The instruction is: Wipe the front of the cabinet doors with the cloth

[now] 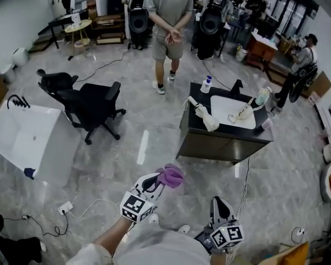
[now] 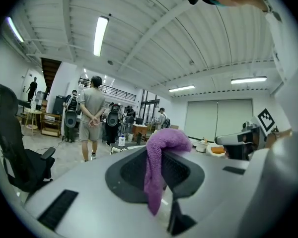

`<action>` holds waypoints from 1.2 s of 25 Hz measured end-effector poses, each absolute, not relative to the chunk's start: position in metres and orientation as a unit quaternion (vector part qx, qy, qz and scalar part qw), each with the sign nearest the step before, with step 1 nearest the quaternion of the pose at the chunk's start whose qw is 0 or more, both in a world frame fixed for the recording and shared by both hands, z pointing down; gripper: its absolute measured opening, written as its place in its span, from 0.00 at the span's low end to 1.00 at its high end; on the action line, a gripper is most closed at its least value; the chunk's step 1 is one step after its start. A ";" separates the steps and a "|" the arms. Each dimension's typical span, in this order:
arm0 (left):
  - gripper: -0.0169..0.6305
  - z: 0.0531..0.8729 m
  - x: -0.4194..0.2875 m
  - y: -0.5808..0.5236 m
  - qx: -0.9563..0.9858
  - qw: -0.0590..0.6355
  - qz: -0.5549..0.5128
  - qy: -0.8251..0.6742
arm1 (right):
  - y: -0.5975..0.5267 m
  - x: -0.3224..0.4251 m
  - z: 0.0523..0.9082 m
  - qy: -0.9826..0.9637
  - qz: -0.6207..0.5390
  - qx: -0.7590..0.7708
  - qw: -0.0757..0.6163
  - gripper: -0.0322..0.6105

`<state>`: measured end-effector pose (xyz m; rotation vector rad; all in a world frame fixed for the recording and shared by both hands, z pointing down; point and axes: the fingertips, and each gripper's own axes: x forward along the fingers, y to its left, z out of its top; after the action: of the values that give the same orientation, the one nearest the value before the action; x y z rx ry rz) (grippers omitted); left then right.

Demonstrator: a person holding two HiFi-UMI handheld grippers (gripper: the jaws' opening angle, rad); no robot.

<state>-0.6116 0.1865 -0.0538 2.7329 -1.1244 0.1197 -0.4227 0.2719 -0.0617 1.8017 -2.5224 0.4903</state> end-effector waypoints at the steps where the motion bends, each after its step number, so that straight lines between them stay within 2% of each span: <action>1: 0.12 -0.060 -0.612 0.191 0.920 0.091 0.032 -0.380 | 0.276 -0.423 -0.068 -0.803 0.149 0.577 -0.003 0.10; 10: 0.12 -0.068 -0.568 0.274 0.925 0.104 0.036 -0.364 | 0.335 -0.421 -0.076 -0.818 0.120 0.562 -0.024 0.09; 16: 0.12 -0.084 -0.508 0.332 0.924 0.102 0.024 -0.368 | 0.409 -0.368 -0.066 -0.810 0.138 0.568 -0.045 0.09; 21: 0.12 -0.087 -0.467 0.395 0.920 0.086 0.026 -0.381 | 0.464 -0.322 -0.044 -0.809 0.147 0.568 -0.032 0.09; 25: 0.12 -0.081 -0.471 0.434 0.915 0.081 0.046 -0.392 | 0.485 -0.313 -0.038 -0.813 0.153 0.561 -0.034 0.09; 30: 0.12 -0.073 -0.493 0.451 0.905 0.113 0.033 -0.409 | 0.501 -0.325 -0.047 -0.823 0.136 0.551 -0.034 0.09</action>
<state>-0.4929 0.4511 -0.0731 2.6552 -1.2003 0.0966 -0.3251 0.5009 -0.0466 1.7698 -2.6428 0.4368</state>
